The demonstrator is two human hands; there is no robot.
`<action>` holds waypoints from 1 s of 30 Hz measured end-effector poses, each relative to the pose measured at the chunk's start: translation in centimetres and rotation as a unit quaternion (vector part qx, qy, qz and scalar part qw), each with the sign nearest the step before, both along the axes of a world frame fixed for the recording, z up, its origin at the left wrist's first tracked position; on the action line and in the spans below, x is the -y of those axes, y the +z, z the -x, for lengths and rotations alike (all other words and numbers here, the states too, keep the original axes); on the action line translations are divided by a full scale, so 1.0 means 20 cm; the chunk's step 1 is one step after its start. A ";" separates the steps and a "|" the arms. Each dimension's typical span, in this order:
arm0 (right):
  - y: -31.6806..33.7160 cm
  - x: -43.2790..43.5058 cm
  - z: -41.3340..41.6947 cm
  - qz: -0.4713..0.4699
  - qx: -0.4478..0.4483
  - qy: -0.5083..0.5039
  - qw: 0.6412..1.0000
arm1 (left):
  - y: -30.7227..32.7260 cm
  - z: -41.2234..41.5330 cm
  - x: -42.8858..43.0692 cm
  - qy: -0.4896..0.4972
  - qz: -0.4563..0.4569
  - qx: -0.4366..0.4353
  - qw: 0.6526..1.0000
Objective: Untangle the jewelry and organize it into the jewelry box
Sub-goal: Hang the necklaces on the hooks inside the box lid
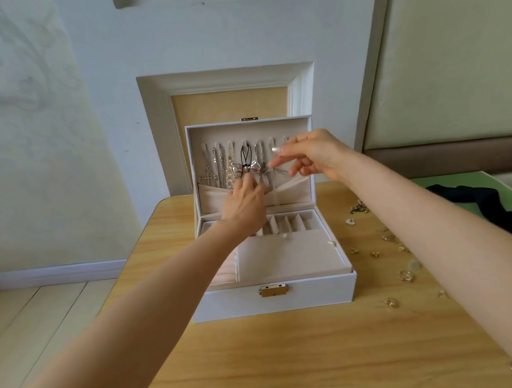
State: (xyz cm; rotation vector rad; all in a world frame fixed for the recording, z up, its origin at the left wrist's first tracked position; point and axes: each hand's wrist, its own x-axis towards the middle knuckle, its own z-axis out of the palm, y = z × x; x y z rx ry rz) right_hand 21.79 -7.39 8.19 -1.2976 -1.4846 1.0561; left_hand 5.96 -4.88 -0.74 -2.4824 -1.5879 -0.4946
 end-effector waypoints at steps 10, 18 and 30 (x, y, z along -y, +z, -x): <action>0.02 -0.13 0.05 -0.019 0.013 -0.047 0.999 | 0.02 0.03 0.00 -0.035 0.039 0.008 0.999; 0.10 -0.17 0.08 -0.078 -0.016 -0.020 0.997 | 0.01 0.03 0.03 -0.050 0.038 0.007 0.998; -0.04 -0.20 0.04 -0.026 0.088 -0.036 0.995 | 0.02 0.06 0.05 -0.061 0.044 0.010 0.997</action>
